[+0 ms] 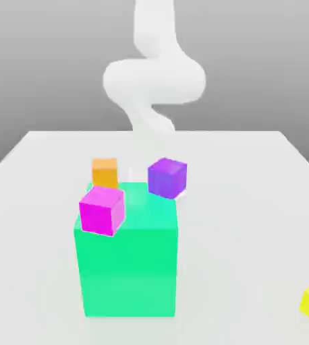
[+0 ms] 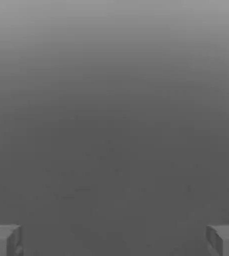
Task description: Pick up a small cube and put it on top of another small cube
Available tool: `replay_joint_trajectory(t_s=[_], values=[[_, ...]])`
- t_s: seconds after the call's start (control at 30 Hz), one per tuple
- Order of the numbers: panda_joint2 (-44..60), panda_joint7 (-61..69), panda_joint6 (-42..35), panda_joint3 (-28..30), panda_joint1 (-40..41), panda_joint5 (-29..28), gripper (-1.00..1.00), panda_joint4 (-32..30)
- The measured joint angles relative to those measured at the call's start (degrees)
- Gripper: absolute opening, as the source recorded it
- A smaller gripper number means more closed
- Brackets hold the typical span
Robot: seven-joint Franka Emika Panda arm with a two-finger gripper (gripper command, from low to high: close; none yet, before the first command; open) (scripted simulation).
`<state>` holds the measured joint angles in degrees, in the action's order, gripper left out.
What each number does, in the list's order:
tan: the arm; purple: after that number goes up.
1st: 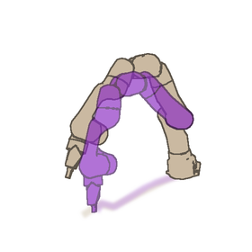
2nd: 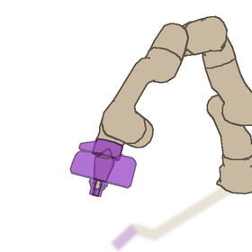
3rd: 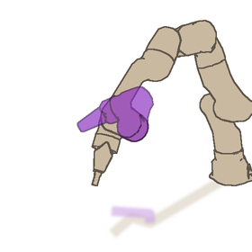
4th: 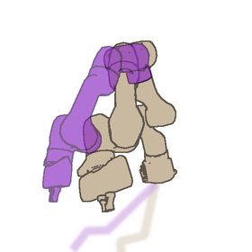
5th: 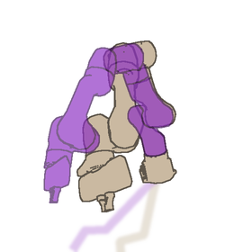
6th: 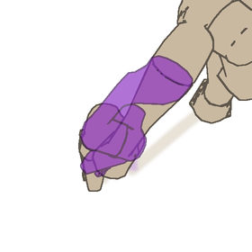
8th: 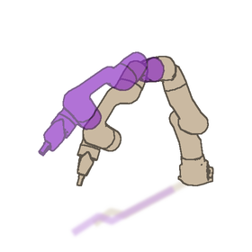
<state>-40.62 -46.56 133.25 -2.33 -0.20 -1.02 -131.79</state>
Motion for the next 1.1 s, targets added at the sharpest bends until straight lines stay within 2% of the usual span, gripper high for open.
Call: replay_joint_trajectory(t_s=[0.6, 0.97, 1.1], values=[[37.75, -7.84, 10.49, -14.73, -5.11, -10.9, 0.0, -0.07], [59.99, -10.57, 17.26, -18.33, -12.88, -14.65, 0.0, -0.26], [68.28, -13.53, 22.69, -14.95, -16.42, -18.67, 0.0, 1.34]])
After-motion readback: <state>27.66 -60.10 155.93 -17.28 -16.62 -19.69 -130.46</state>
